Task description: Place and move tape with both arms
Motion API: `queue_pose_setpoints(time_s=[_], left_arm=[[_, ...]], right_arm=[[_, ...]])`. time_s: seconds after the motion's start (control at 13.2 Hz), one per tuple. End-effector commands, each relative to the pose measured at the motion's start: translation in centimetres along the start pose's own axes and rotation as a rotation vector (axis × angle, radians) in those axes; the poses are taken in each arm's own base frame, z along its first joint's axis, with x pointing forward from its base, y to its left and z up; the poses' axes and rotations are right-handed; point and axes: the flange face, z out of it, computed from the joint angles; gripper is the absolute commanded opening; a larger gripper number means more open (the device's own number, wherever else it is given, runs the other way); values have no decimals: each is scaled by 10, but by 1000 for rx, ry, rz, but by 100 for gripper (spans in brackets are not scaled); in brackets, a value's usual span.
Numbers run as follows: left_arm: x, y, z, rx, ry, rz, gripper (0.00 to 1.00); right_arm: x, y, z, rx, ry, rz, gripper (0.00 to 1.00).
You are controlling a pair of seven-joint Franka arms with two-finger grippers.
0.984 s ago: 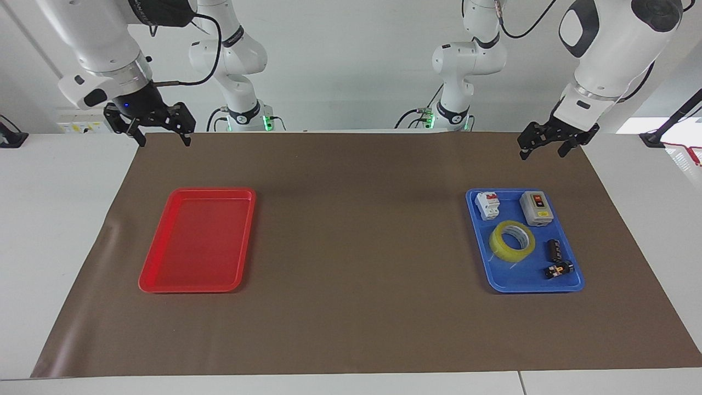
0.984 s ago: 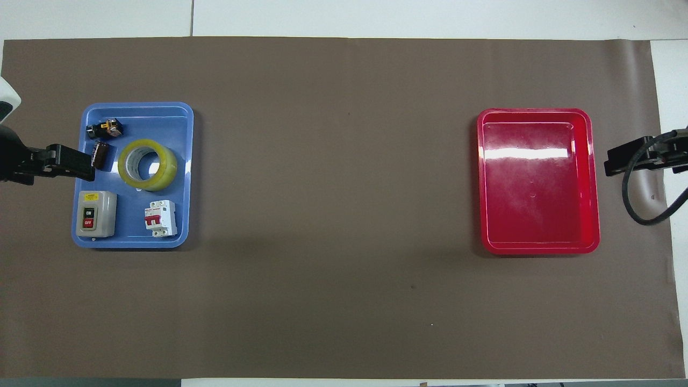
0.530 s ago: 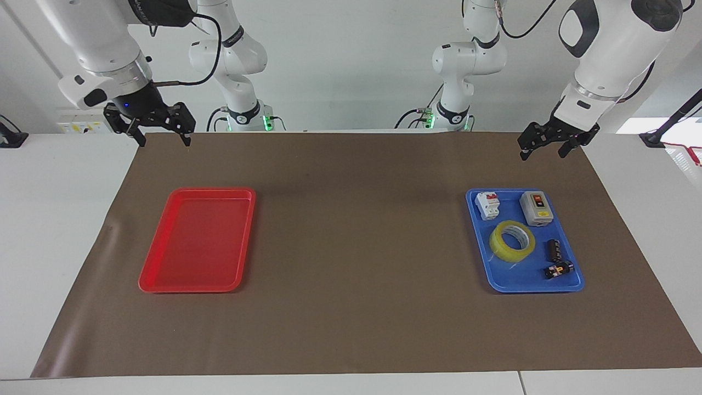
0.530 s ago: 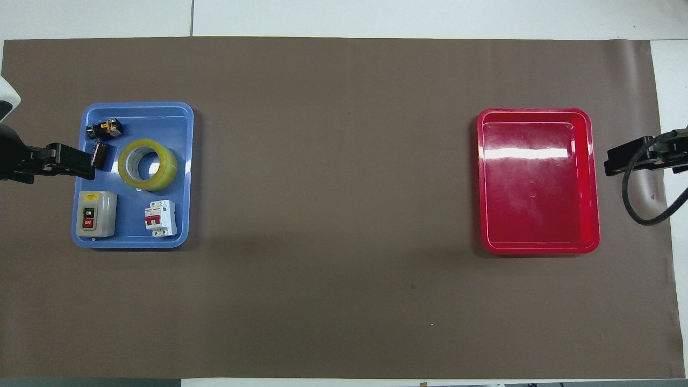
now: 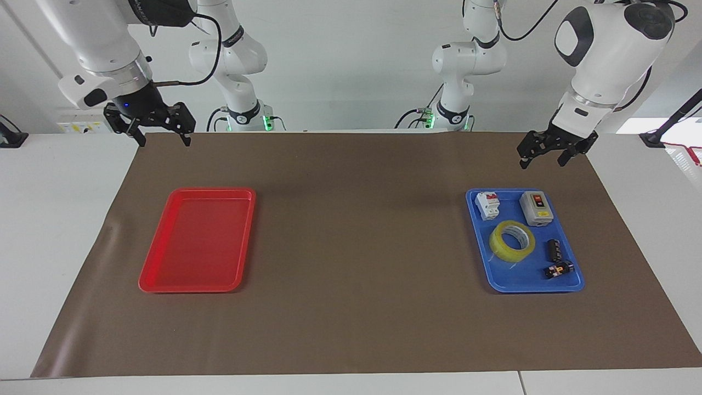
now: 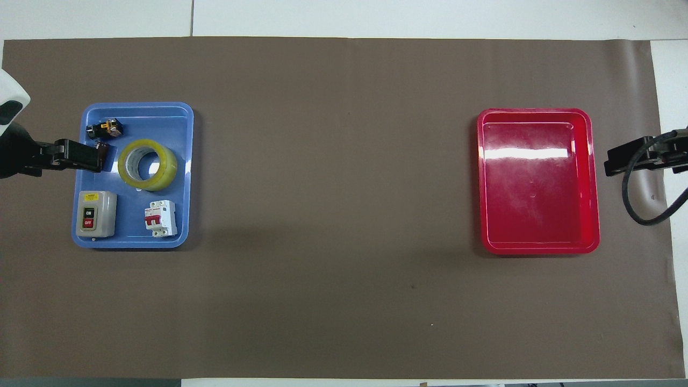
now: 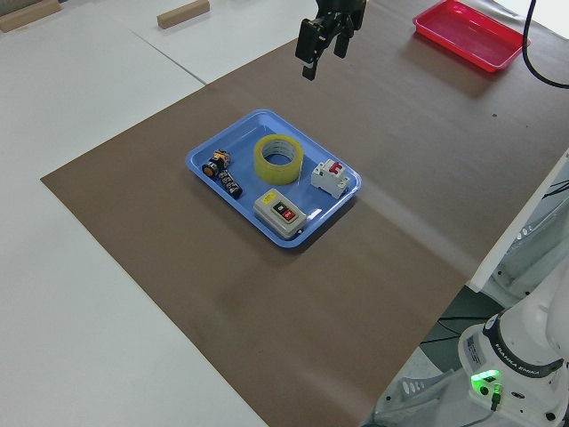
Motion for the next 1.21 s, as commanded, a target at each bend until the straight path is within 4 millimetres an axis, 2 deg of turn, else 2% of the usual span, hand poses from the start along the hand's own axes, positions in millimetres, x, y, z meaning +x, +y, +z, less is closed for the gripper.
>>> queue_pose_setpoints(time_s=[0.0,0.08,0.45,0.68,0.83,1.14], left_arm=[[-2,-25,43,21,48,-22,100],[4,-40,61,21,51,-48,100],[40,-52,151,15,18,-73,100],[55,-63,192,14,44,-87,91],[59,-68,215,12,35,-103,84],[55,-67,233,11,6,-107,81]], right_arm=[[2,3,-1,13,8,-10,100],[2,3,-1,13,8,-10,100],[2,3,-1,13,8,-10,100],[2,3,-1,13,8,-10,100],[2,3,-2,13,9,-10,100],[2,3,-2,13,9,-10,100]])
